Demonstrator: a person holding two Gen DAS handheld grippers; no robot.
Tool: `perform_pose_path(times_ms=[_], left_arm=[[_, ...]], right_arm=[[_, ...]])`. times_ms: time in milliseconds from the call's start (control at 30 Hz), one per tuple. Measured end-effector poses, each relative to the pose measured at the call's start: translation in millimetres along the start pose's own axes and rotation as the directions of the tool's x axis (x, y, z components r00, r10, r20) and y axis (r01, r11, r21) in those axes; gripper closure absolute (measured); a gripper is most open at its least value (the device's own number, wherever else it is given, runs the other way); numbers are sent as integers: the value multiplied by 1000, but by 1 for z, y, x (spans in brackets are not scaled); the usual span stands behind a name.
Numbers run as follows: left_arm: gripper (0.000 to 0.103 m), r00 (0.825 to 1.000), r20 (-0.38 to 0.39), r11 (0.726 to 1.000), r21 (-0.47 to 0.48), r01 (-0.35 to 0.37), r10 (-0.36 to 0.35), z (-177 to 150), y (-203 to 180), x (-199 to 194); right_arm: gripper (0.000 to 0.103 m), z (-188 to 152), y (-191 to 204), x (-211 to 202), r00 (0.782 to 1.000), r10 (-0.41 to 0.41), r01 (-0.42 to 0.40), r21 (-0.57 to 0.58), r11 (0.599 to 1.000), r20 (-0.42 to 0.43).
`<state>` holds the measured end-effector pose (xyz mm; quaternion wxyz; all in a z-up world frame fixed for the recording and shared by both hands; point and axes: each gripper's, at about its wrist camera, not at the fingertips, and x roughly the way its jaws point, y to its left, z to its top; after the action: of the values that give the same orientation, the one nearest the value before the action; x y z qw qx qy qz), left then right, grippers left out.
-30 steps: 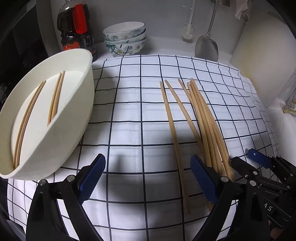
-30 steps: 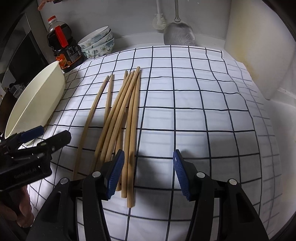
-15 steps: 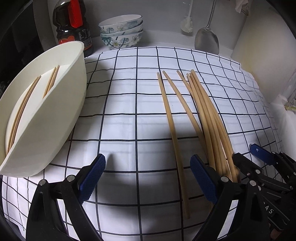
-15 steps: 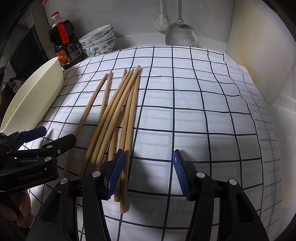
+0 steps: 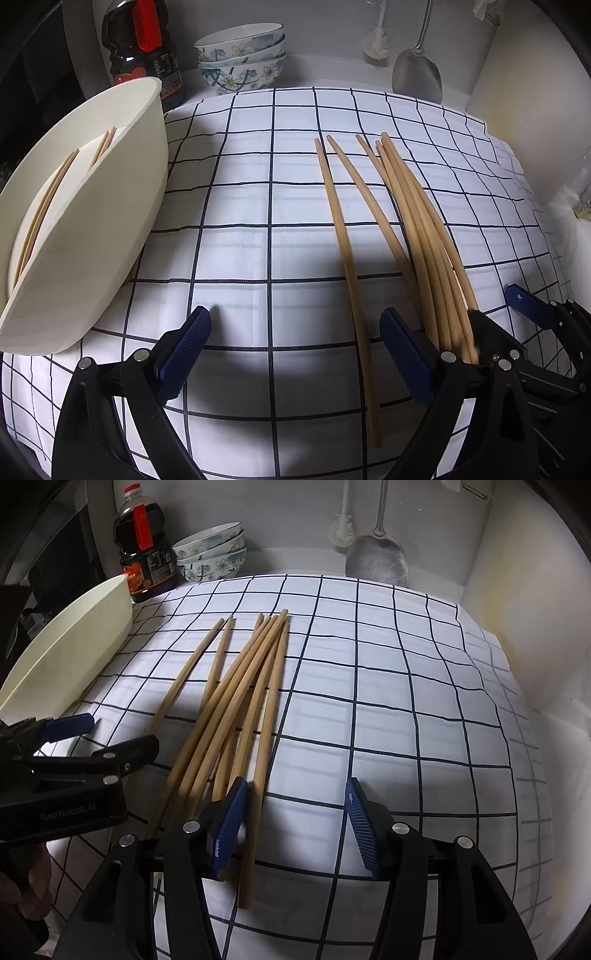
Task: Organize utensils
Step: 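Lower both tools onto the chopstick pile and close on one chopstick each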
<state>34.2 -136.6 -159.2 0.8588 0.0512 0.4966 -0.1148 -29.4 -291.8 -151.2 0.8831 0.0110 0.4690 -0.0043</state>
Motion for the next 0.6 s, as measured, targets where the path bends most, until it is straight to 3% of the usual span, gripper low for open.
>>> perform_pose_path(times_ms=[267, 467, 600], left_arm=[[13, 1000, 0, 1000, -2, -28, 28, 6, -4, 5], [38, 999, 26, 1000, 8, -25, 25, 12, -9, 4], [59, 999, 34, 999, 40, -11, 10, 14, -19, 2]], right_arm=[[51, 4, -5, 4, 1000, -8, 8, 6, 1000, 18], [51, 7, -4, 7, 999, -14, 14, 11, 1000, 31], [63, 9, 3, 8, 999, 1, 0, -30, 1000, 36]])
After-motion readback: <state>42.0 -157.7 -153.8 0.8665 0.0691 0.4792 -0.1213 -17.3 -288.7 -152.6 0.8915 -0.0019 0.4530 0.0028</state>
